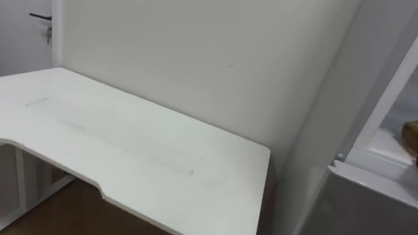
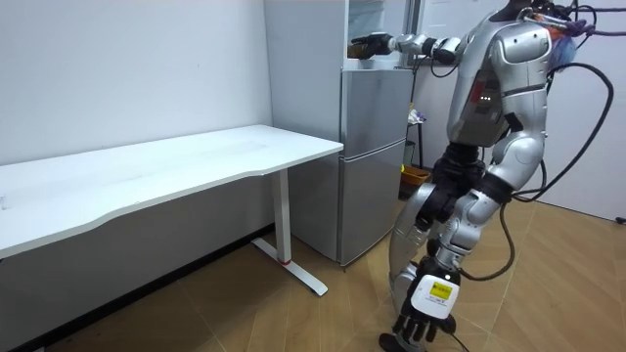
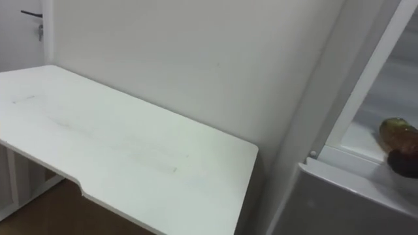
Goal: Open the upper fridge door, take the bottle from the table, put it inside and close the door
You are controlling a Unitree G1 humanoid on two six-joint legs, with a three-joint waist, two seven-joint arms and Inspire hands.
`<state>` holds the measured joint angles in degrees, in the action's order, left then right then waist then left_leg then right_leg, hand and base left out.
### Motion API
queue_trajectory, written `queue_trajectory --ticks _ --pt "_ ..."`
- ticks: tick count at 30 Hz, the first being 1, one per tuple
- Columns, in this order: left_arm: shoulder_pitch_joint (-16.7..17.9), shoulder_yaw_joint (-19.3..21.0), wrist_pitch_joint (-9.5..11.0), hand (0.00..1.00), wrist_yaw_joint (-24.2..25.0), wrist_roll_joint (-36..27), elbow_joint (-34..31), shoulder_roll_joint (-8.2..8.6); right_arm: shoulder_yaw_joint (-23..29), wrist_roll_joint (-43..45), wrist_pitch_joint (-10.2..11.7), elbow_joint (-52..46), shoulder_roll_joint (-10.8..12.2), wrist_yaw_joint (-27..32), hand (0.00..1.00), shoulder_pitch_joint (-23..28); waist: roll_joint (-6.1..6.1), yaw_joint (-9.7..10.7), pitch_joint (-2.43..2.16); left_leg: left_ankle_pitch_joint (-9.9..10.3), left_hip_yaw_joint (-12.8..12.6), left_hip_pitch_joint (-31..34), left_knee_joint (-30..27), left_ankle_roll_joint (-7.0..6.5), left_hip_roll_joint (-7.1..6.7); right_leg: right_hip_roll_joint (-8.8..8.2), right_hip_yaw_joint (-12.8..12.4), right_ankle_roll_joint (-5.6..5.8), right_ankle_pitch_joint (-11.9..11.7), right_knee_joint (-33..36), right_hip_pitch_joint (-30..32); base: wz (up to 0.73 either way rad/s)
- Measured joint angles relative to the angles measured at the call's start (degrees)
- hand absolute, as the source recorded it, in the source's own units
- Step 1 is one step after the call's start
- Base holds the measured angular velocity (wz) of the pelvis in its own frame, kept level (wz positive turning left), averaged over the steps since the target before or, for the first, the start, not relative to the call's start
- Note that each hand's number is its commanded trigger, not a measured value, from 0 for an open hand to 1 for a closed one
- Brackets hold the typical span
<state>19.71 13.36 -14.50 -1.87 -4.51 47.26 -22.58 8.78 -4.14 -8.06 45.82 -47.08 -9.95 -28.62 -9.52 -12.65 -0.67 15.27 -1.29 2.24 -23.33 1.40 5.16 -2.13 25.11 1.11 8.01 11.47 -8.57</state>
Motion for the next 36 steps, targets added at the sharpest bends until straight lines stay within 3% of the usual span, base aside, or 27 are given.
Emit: queue_trajectory --ticks 7,10,15,19,23,30,36 --pt "0.2 0.05 -0.08 0.0 -1.71 -0.46 1.41 0.0 1.87 0.73 -0.24 -2.06 -0.37 0.74 0.0 5.03 0.03 0.69 -0.02 0.39 -0.55 -0.5 -0.08 0.21 0.02 -0.01 -1.29 0.27 0.14 -0.36 -0.43 -0.03" --pt "0.69 0.1 0.01 0.0 -2.4 -0.42 1.39 0.03 1.52 2.86 1.31 -5.71 -0.55 2.05 0.0 9.08 0.11 0.96 -0.05 0.36 -1.2 -0.46 0.03 0.23 0.09 -0.02 -1.28 0.61 0.23 -0.88 -0.25 -0.11" --pt "1.63 0.11 2.0 0.0 -2.56 -0.53 1.31 0.39 1.52 4.6 1.81 -9.73 0.27 4.19 0.0 11.07 0.1 1.2 -0.06 -0.18 -2.44 -0.83 1.03 0.55 0.22 -0.01 -2.79 0.59 0.23 -0.86 0.57 -0.13" --pt "2.59 1.51 2.52 0.0 -2.07 -0.57 0.84 1.22 1.54 6.43 1.68 -18.78 1.4 8.46 0.0 15.25 0.1 1.83 -0.06 -0.74 -4.0 -0.8 2.12 -0.04 0.05 -0.45 -3.87 0.55 0.2 -0.53 1.82 -0.2" --pt "3.31 2.37 4.49 0.0 -1.67 -0.56 -0.6 1.46 1.43 10.5 1.78 -23.53 1.77 12.89 0.0 17.93 0.13 1.88 -0.04 -0.72 -5.36 -0.83 2.58 -0.1 0.08 -0.63 -4.69 0.38 0.09 -0.48 2.81 -0.19" --pt "4.68 2.38 7.29 0.0 -1.4 -2.85 -1.25 2.34 1.49 13.68 3.63 -30.84 2.04 21.49 0.0 23.94 0.69 3.34 0.36 -0.66 -7.82 -1.01 4.12 -0.25 0.11 -0.77 -7.04 0.37 0.09 -0.54 4.31 -0.18" --pt "5.42 2.37 8.69 0.0 -1.43 -2.82 -1.15 4.69 1.51 13.25 5.62 -34.34 2.75 26.09 0.0 26.14 1.3 4.63 0.89 -0.82 -9.68 -1.87 5.66 -0.25 0.22 -0.78 -7.8 0.37 0.09 -0.62 4.76 -0.15"
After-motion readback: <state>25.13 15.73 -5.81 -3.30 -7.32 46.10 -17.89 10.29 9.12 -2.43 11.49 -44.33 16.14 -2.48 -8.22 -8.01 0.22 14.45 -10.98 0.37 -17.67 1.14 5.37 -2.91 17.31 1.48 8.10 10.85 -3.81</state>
